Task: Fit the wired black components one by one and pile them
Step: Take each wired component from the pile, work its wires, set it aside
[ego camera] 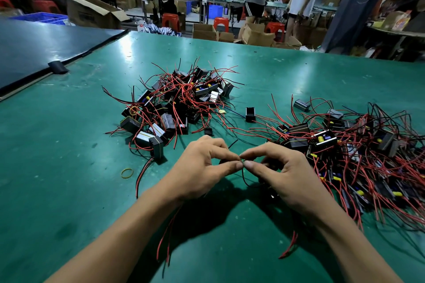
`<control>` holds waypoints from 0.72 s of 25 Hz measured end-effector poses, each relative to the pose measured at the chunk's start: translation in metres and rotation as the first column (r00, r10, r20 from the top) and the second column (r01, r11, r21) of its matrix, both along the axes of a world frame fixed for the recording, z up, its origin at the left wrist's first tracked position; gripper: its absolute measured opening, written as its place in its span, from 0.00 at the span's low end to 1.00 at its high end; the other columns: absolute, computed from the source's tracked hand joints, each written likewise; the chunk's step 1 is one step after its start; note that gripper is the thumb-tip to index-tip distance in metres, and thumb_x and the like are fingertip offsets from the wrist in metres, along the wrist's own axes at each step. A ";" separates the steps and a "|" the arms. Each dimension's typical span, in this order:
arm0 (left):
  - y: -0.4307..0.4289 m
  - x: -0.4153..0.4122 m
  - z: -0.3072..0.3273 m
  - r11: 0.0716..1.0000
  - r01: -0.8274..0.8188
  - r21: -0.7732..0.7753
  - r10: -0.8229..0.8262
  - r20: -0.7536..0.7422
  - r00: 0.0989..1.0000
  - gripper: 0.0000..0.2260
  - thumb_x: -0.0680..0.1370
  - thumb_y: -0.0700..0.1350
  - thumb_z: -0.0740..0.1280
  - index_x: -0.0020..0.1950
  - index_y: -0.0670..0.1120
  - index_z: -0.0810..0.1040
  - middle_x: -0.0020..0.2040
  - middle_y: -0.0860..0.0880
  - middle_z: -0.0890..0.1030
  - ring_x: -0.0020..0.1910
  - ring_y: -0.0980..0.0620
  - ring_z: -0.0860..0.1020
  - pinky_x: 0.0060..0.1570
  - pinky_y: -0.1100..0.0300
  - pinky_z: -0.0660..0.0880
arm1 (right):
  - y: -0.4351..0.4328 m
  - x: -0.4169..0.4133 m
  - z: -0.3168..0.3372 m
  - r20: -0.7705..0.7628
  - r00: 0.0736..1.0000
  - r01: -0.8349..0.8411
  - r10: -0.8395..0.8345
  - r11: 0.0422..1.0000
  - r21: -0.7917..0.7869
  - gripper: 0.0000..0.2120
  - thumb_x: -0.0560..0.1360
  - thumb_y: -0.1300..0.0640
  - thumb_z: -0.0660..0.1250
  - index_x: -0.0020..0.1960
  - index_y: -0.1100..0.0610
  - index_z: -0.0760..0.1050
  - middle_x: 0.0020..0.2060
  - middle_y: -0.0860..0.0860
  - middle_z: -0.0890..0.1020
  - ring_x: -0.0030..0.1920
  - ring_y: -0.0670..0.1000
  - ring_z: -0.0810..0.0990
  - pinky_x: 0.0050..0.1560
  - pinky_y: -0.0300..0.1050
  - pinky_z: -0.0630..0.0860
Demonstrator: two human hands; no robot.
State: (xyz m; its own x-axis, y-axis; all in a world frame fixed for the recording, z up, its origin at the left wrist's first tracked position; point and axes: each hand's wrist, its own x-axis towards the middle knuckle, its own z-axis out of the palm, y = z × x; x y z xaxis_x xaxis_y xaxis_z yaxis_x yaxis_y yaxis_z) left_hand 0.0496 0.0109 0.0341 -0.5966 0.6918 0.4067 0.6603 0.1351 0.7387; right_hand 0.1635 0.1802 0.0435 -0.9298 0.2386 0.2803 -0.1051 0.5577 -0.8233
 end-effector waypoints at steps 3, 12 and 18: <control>-0.001 0.000 0.002 0.998 0.050 -0.029 -0.049 0.024 0.999 0.04 0.73 0.49 0.75 0.46 0.51 0.87 0.34 0.57 0.75 0.42 0.55 0.70 0.43 0.65 0.64 | 0.000 0.000 0.000 -0.006 1.000 -0.006 0.006 1.000 0.014 0.05 0.74 0.57 0.75 0.46 0.47 0.84 0.38 0.42 0.83 0.35 0.53 0.77 0.37 0.47 0.75; 0.000 0.003 0.006 0.996 0.059 -0.067 -0.060 -0.006 0.998 0.03 0.74 0.49 0.74 0.45 0.51 0.87 0.34 0.54 0.76 0.41 0.54 0.70 0.44 0.60 0.65 | -0.008 -0.001 0.003 0.019 1.000 0.013 -0.015 0.993 0.115 0.07 0.77 0.60 0.70 0.40 0.53 0.79 0.33 0.46 0.80 0.33 0.44 0.75 0.35 0.35 0.71; 0.002 0.007 0.001 0.984 -0.076 -0.162 0.009 -0.376 0.927 0.06 0.73 0.55 0.70 0.44 0.57 0.86 0.36 0.57 0.79 0.43 0.53 0.72 0.47 0.54 0.60 | -0.011 -0.005 0.001 0.223 0.969 0.081 -0.105 0.990 0.115 0.10 0.76 0.56 0.69 0.37 0.54 0.78 0.27 0.46 0.75 0.27 0.42 0.68 0.31 0.38 0.66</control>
State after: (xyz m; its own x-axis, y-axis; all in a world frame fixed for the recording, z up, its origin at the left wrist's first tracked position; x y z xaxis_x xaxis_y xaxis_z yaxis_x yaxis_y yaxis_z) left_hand 0.0568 0.0126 0.0347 -0.4552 0.7476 0.4837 0.8738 0.2708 0.4038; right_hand 0.1589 0.1687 0.0447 -0.9471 0.3075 0.0918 0.1347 0.6406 -0.7560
